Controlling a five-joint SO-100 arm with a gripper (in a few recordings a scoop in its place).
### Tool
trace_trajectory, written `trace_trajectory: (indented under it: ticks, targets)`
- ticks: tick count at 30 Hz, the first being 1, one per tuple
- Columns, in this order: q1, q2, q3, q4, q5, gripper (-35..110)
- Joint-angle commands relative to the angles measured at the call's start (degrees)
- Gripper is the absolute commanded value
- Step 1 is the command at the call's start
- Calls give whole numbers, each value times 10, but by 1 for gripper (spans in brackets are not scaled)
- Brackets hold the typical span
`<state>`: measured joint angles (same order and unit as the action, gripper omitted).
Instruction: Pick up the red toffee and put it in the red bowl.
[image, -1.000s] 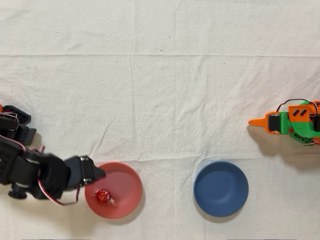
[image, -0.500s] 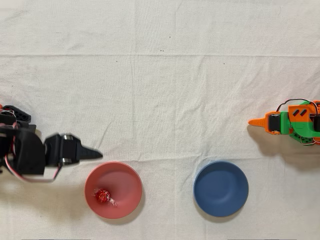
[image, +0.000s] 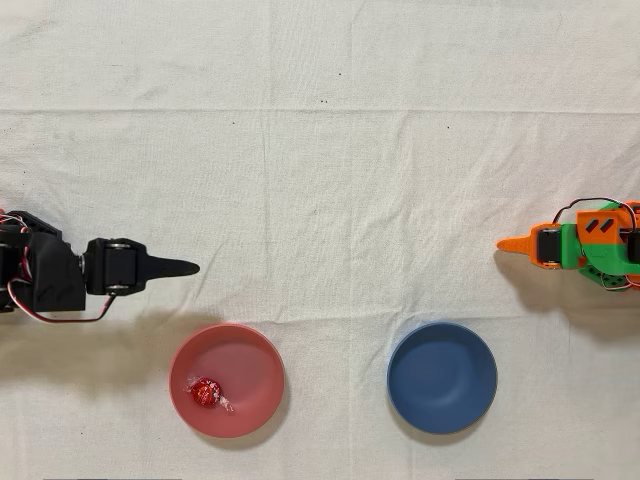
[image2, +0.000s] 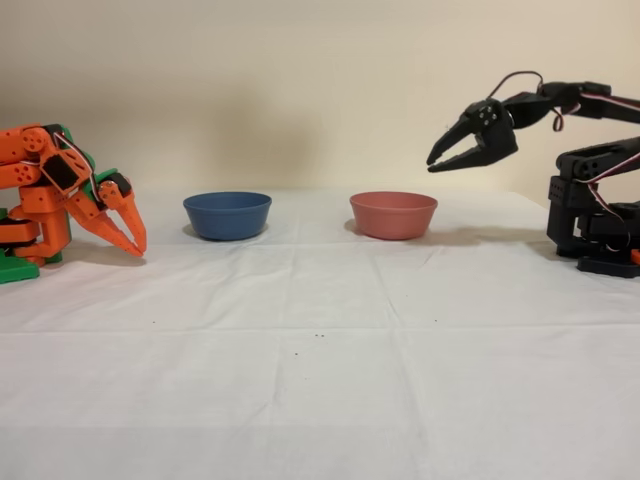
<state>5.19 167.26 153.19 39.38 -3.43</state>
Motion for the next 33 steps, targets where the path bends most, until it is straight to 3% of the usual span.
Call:
trace_trajectory:
  ticks: [1,17,28,33]
  targets:
    - [4,69,45,-4,-4,1]
    - [3,170,223,-21,4,1]
    - [-10,171,224,108,35,1]
    - [-7,171,224,113,10,1]
